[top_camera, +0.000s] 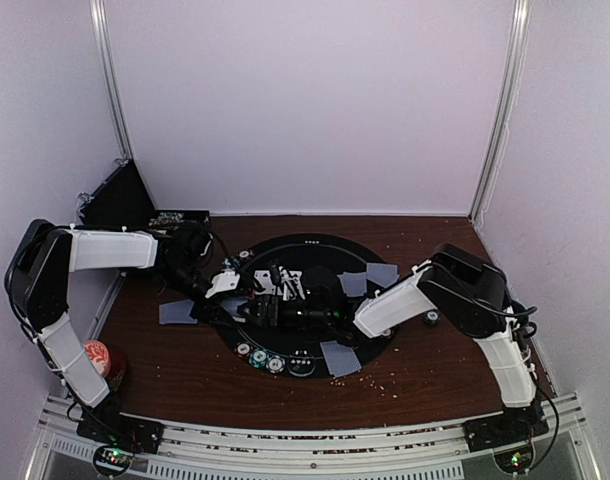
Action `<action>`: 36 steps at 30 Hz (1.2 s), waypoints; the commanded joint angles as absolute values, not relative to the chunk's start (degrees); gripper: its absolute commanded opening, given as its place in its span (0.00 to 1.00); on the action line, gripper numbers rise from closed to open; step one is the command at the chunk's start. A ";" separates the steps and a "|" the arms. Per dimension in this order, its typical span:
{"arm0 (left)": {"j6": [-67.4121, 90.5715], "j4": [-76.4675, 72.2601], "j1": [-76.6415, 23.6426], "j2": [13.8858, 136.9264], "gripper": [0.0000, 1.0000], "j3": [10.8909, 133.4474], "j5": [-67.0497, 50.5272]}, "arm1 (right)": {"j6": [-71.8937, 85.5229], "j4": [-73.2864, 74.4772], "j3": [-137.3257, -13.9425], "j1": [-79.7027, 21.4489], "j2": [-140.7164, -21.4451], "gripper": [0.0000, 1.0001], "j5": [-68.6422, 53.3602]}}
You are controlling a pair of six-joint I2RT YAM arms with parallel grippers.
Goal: Distribute texas hold em gaming equipment
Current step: Pass from the left arm to the right
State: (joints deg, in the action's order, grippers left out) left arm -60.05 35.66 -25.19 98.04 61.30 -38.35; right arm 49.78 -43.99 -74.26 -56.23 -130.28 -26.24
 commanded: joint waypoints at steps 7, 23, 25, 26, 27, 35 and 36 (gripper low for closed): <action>-60.29 35.16 -25.26 96.85 0.47 61.43 -39.99 | 55.36 -48.81 -78.42 -55.79 -133.66 0.49 -30.51; -60.16 35.02 -25.27 97.16 0.47 61.52 -39.90 | 65.34 -55.97 -80.42 -55.88 -137.50 0.25 -36.23; -60.23 35.02 -25.31 97.25 0.48 61.51 -39.83 | 67.52 -58.10 -80.68 -55.88 -138.09 0.16 -37.22; -60.26 34.99 -25.25 97.21 0.48 61.44 -39.82 | 68.60 -59.25 -80.69 -55.82 -138.35 0.11 -37.59; -60.29 34.99 -25.22 97.27 0.52 61.44 -39.75 | 70.03 -60.94 -80.58 -55.81 -138.63 0.06 -38.03; -60.27 34.65 -25.26 97.21 0.87 61.26 -39.68 | 72.91 -64.50 -80.40 -55.85 -138.88 0.00 -38.16; -60.28 34.68 -25.26 97.21 0.89 61.22 -39.67 | 72.81 -64.35 -80.48 -55.84 -138.91 0.00 -37.95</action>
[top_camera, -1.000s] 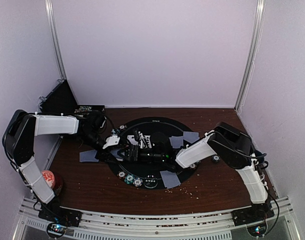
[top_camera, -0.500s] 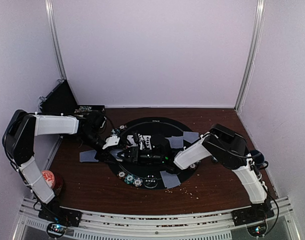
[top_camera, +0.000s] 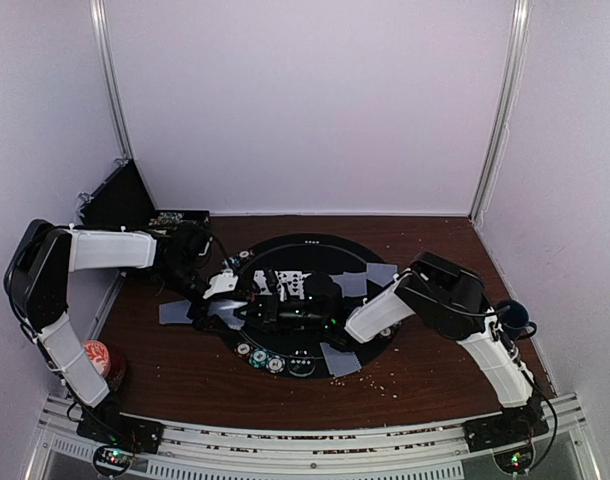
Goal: Distribute texas hold em gaming equipment
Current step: Pass from the left arm to the right
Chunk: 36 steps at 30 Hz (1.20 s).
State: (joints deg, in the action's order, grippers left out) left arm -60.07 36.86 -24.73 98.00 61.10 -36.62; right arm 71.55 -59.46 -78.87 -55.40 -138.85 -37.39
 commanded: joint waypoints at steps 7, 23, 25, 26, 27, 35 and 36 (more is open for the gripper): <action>-60.35 34.37 -25.29 97.06 0.98 60.92 -39.29 | 72.31 -63.97 -79.00 -55.67 -137.43 0.00 -36.30; -62.03 34.37 -25.31 95.60 0.98 59.26 -38.93 | 72.01 -62.99 -76.03 -52.51 -134.33 0.00 -33.86; -62.11 34.39 -25.27 95.81 0.98 59.24 -38.73 | 71.93 -62.81 -75.54 -52.22 -133.84 0.00 -33.48; -62.13 34.37 -25.30 95.80 0.98 59.30 -38.70 | 71.72 -62.65 -75.32 -52.05 -133.43 0.00 -33.28; -62.06 34.37 -25.31 95.80 0.98 59.35 -38.86 | 71.49 -62.09 -74.94 -51.84 -132.99 0.00 -32.95; -59.31 31.21 -25.10 93.85 0.98 58.80 -38.87 | 67.40 -55.82 -71.77 -49.15 -128.36 0.00 -30.08; -58.26 29.95 -25.04 93.47 0.98 58.47 -38.51 | 67.24 -55.49 -71.54 -48.76 -127.93 0.00 -30.02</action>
State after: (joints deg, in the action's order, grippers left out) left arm -60.75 30.96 -25.28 96.25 59.96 -37.91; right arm 69.38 -56.47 -72.62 -51.22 -131.90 -34.61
